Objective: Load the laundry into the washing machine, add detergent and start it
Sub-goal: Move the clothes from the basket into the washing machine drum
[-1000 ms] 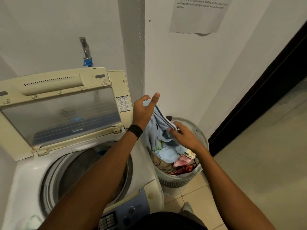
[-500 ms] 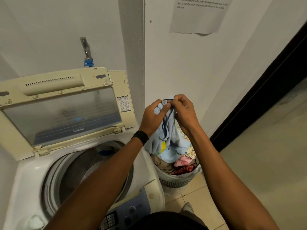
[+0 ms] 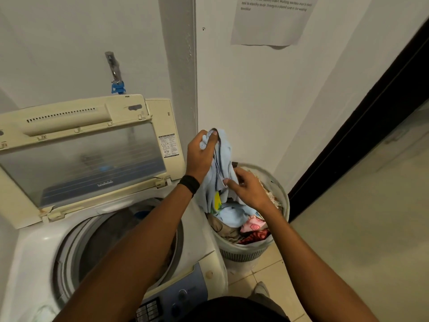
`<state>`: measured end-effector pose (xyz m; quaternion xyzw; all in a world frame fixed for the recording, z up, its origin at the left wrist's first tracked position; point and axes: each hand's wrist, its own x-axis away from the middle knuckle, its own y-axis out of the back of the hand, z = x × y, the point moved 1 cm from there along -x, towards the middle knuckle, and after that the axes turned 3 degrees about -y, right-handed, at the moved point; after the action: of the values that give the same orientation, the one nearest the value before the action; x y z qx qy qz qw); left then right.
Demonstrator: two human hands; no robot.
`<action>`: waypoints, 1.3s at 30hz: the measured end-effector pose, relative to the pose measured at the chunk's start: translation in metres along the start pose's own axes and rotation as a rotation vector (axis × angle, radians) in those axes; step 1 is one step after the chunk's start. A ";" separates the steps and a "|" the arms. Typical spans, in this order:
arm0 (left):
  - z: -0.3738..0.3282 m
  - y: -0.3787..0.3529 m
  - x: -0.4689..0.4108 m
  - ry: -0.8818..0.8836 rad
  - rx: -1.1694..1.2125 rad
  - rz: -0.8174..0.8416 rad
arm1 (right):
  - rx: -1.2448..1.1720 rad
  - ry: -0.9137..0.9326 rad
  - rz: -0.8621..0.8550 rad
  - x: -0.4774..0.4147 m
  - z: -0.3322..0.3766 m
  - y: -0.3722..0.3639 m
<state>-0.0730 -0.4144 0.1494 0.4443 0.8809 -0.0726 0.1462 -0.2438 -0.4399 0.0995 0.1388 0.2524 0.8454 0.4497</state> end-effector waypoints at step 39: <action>-0.003 -0.011 0.030 0.063 0.155 0.039 | -0.557 -0.012 -0.505 -0.018 0.073 0.040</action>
<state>-0.0994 -0.3969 0.1426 0.4735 0.8680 -0.1234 0.0849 -0.2274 -0.4518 0.1825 -0.0503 0.0364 0.7433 0.6660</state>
